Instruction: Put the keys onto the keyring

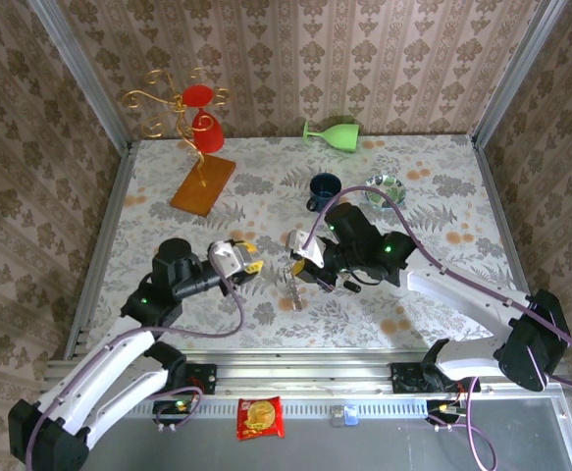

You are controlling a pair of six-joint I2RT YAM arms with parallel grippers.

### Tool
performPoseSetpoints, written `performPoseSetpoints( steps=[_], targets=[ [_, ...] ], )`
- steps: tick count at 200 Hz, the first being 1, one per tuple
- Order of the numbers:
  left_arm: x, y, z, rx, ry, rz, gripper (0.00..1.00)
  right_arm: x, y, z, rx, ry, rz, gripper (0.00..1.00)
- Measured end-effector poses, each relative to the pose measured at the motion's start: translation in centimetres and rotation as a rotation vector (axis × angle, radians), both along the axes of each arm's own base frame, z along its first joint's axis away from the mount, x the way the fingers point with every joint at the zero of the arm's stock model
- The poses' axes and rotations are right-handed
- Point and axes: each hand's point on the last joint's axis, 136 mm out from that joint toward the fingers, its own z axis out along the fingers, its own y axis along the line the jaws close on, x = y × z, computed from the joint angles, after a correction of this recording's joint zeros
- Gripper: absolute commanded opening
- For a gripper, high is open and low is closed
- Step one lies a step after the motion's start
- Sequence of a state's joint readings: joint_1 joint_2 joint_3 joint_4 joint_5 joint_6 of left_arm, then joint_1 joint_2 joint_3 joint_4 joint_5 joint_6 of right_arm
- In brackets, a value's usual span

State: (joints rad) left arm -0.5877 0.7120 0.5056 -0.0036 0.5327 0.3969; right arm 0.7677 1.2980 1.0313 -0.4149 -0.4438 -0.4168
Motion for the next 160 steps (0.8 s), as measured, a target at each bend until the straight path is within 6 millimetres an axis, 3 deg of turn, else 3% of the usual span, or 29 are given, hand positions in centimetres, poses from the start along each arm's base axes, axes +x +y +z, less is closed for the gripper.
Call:
performPoseSetpoints(
  steps=[22,71,160],
  targets=[
    [-1.6,-1.6,-1.1,-0.002,0.035,-0.11,0.32,-0.4,0.0,0.5,0.015,-0.033,0.033,0.0],
    [-3.6,-3.4,-1.5,-0.006,0.041,-0.254,0.28,-1.3,0.3,0.8,0.019,-0.083,0.092,0.0],
    [-4.2,-4.4,-3.1,0.031,0.055,-0.309,0.22,-2.5,1.1,0.7,0.016,-0.11,0.152,0.0]
  ],
)
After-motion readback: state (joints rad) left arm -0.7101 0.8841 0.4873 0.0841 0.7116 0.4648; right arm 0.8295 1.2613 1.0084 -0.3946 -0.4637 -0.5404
